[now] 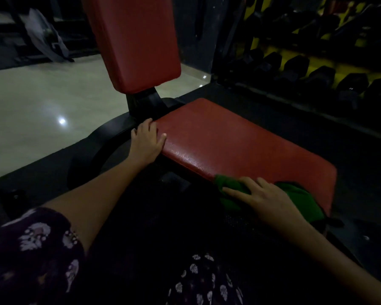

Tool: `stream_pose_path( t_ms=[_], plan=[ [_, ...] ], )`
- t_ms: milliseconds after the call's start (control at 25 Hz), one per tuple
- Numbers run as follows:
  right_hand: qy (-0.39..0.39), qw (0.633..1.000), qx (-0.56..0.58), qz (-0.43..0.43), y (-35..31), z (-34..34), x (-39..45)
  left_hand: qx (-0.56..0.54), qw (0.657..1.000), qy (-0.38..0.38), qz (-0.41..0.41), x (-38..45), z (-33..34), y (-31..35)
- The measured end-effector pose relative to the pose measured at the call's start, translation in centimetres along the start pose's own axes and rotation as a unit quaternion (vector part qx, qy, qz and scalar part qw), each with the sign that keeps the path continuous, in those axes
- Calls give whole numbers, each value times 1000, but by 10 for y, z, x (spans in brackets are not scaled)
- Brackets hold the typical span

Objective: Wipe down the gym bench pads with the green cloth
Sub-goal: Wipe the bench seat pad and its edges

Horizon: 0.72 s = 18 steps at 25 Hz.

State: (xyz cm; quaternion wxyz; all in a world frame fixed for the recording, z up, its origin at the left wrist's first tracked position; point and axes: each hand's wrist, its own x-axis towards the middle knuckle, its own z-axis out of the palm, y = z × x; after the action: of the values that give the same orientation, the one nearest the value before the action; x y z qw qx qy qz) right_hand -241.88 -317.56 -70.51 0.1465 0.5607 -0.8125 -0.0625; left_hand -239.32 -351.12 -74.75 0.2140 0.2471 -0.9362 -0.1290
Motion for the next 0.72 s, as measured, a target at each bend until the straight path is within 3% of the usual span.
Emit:
stream_pose_path(
  t_ms=[200, 360, 440, 560, 640, 720],
  plan=[
    [-11, 998, 10, 59, -2, 10, 3, -17, 980, -83, 182, -21, 14, 55],
    [-36, 990, 51, 126, -10, 6, 45, -26, 978, -52, 201, -20, 20, 52],
    [-51, 989, 72, 115, -6, -1, 28, -33, 978, -26, 202, -20, 22, 50],
    [-16, 990, 101, 101, 10, -1, -29, -30, 978, -9, 206, -20, 25, 52],
    [-16, 977, 113, 180, 35, -1, -63, -30, 977, -3, 210, -19, 26, 53],
    [-40, 940, 125, 314, 69, 5, -68, -30, 977, -1, 210, -20, 25, 53]
  ],
)
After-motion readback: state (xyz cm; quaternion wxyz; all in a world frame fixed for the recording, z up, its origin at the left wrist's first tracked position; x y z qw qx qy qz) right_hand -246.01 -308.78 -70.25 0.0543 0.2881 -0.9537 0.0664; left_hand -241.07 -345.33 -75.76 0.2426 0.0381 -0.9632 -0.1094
